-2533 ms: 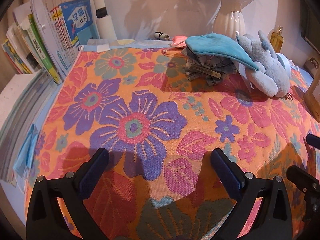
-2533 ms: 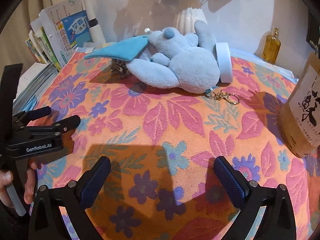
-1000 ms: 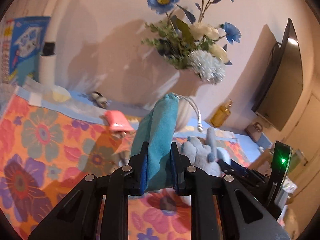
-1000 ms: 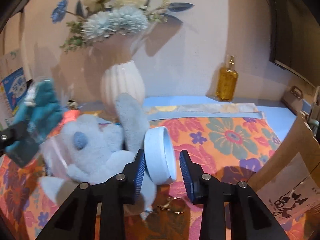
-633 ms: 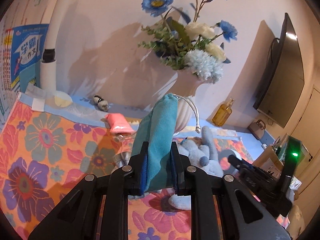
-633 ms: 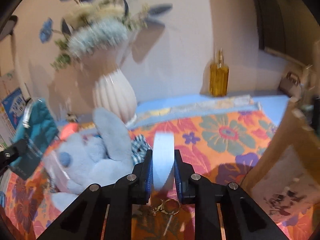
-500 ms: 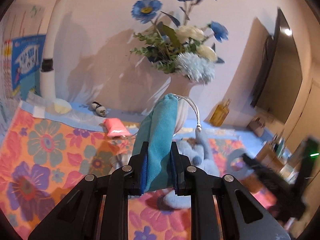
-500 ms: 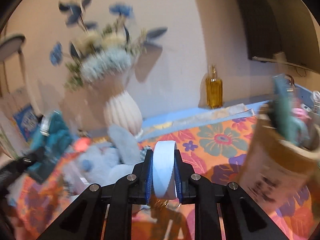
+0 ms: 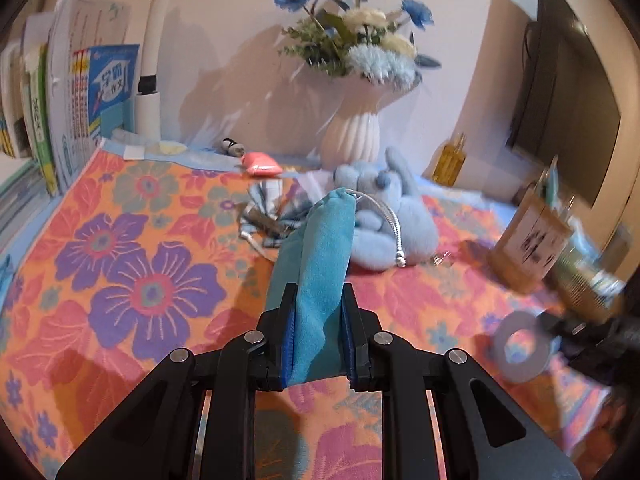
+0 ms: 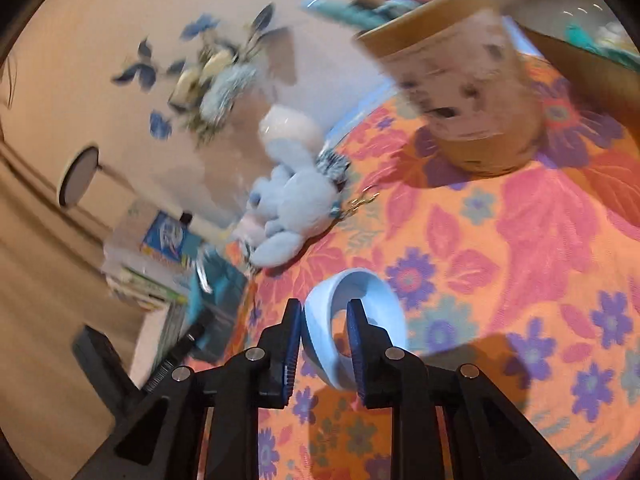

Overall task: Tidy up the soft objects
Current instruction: 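Carry pouch and ring to the glass bowl and open both grippers over it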

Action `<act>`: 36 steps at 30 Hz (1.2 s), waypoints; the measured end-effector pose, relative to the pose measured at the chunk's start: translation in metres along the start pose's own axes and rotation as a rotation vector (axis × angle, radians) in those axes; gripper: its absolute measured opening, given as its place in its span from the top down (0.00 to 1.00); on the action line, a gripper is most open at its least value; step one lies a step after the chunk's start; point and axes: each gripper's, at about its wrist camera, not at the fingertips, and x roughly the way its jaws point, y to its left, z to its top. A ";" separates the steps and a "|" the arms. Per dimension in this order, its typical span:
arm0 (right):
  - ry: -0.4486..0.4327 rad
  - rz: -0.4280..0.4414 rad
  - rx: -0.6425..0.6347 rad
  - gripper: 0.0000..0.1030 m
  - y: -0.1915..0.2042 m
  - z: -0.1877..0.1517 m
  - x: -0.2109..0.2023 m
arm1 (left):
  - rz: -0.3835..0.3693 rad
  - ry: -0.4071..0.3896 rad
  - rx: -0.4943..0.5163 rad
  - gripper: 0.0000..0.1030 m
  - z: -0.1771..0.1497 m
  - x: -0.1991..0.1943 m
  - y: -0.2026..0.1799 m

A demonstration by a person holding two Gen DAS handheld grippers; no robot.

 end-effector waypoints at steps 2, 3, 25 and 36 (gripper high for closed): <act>-0.032 -0.075 -0.010 0.47 -0.004 0.002 -0.012 | 0.010 -0.029 0.045 0.84 -0.001 -0.003 -0.008; -0.057 -0.118 -0.001 0.39 -0.007 0.003 -0.020 | 0.007 -0.035 0.063 0.84 -0.001 -0.004 -0.011; 0.002 -0.549 -0.321 0.08 0.015 -0.025 0.021 | -0.109 0.097 -0.006 0.84 -0.001 0.018 0.000; -0.053 -0.469 -0.340 0.37 0.022 -0.029 0.012 | -0.075 0.087 0.007 0.84 -0.001 0.014 -0.004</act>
